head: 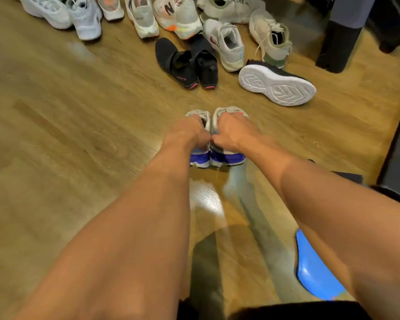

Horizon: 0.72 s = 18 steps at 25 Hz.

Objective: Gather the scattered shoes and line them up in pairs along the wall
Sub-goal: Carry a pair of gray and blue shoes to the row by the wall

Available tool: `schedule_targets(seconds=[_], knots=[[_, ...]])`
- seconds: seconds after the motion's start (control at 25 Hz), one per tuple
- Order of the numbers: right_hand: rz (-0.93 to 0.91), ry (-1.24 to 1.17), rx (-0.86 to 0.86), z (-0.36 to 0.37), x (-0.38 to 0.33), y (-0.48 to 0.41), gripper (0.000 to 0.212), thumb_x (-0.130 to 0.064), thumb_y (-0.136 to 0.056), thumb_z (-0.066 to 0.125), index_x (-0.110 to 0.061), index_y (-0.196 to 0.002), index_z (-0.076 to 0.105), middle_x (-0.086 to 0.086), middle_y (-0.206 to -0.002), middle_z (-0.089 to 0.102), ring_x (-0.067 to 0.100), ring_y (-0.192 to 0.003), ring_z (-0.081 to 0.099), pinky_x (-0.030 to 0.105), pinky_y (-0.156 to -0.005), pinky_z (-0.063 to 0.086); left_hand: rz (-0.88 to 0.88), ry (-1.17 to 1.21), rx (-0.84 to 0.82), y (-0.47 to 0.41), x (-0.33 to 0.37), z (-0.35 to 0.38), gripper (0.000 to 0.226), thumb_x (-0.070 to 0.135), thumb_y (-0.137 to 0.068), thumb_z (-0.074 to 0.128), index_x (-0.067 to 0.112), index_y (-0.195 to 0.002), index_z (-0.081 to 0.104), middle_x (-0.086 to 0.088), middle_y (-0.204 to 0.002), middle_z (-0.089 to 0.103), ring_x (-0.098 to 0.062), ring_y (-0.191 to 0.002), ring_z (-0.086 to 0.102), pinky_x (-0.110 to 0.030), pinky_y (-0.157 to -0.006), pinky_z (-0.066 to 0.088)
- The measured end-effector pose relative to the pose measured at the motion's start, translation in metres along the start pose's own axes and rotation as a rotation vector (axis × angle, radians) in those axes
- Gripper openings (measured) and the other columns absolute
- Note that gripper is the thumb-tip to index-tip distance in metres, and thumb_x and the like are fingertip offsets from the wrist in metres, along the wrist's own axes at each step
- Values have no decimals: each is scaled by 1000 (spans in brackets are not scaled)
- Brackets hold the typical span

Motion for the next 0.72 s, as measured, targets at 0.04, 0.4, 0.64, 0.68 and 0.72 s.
schedule_targets(seconds=[0.04,0.4,0.64,0.68,0.72], knots=[[-4,-2,-27,-20,-6,13,19,-28,-79,65,-13,-89,59,13,-95,61,34,-92,58,32,-66,39,-8,27,21,17,6,-15,25,27,-75,64,10,-92,58,-16,-106,66,-34,-98,63,-35,-78,50],[-92,-24,-279,-294,-117,176,27,-36,-73,72,-16,-68,54,4,-62,49,27,-65,53,28,-56,40,26,-8,-253,249,81,-259,29,29,-77,67,6,-65,55,-7,-61,55,-22,-35,60,-28,-47,49],[-241,51,-157,-504,-212,270,22,-33,-75,68,-16,-72,54,5,-68,50,29,-70,54,31,-62,44,60,-159,-36,406,131,-461,25,26,-78,62,12,-60,51,-9,-58,59,-20,-43,54,-25,-48,43],[-271,67,-116,-533,-224,283,22,-31,-75,68,-17,-70,52,4,-68,50,29,-70,54,32,-62,43,55,-155,24,429,138,-484,25,27,-81,58,10,-64,50,-9,-63,59,-21,-45,53,-26,-50,43],[-301,88,-79,-559,-233,294,21,-30,-75,67,-17,-68,51,4,-68,50,28,-70,53,32,-61,43,53,-146,84,449,144,-505,26,27,-84,54,6,-70,50,-9,-68,60,-23,-48,53,-28,-54,46]])
Point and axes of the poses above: each hand's wrist, its own y-axis away from the middle knuckle, its own z-axis out of the palm, x = y × z, the point moved 1 cm from there along -y, towards the middle knuckle
